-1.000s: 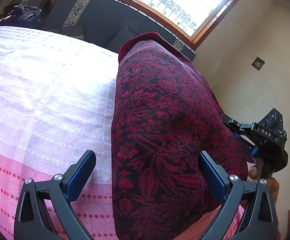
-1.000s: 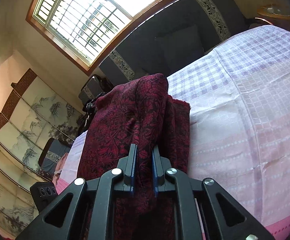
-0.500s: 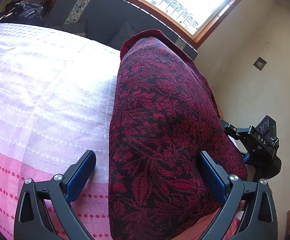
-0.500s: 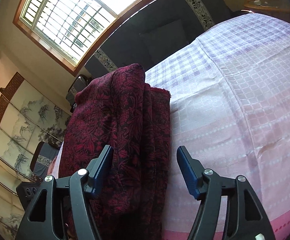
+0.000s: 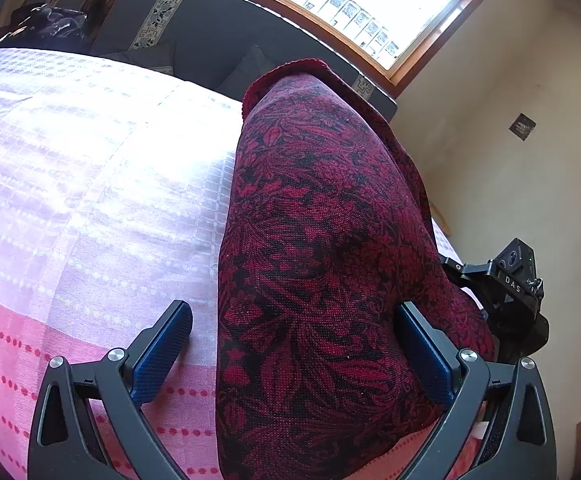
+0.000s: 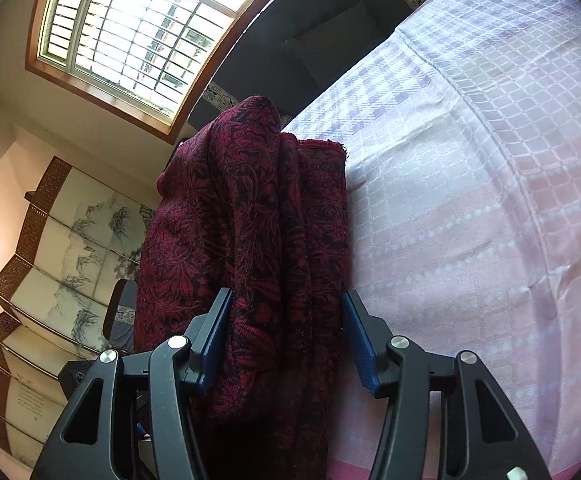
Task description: Fold small clothes
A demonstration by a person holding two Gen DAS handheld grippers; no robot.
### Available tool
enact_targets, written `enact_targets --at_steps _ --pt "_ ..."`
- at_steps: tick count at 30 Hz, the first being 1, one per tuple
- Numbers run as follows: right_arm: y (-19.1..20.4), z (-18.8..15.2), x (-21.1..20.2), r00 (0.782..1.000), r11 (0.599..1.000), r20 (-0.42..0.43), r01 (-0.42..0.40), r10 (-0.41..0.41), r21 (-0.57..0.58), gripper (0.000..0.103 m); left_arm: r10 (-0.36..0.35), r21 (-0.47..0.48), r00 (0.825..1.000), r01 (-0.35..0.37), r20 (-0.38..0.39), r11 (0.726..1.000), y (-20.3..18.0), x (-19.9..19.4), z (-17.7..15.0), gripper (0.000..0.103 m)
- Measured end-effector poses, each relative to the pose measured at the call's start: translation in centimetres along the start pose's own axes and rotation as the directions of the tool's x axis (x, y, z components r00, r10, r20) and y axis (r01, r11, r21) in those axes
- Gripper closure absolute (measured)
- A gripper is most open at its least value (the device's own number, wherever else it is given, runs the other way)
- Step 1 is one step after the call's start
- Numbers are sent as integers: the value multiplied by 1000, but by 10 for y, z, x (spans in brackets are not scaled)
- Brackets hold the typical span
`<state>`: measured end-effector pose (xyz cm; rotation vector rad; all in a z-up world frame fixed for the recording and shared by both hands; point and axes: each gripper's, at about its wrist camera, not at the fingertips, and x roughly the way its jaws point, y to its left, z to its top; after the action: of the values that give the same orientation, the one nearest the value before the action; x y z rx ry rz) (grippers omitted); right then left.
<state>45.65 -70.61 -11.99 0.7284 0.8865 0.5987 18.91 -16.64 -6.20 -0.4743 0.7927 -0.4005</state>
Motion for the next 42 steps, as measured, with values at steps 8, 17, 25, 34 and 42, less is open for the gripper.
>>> enact_targets --at_steps 8,17,25,34,42 --pt "2 3 2 1000 1000 13 -11 11 6 46 19 10 1000 -19 5 1000 -4 -2 -2 3" --pt "10 1 8 999 1000 24 22 -22 -11 57 31 17 999 -31 4 999 -6 -2 -2 3" --pt "20 -1 10 998 998 43 52 -51 -42 57 36 18 999 -36 4 999 -6 -1 -2 3" --pt "28 -5 11 994 993 66 89 -85 -71 57 42 22 999 -42 3 999 -6 -2 -3 3" --pt "35 -9 12 991 990 79 111 -104 -84 57 52 38 999 -52 -3 998 -11 -1 -2 3"
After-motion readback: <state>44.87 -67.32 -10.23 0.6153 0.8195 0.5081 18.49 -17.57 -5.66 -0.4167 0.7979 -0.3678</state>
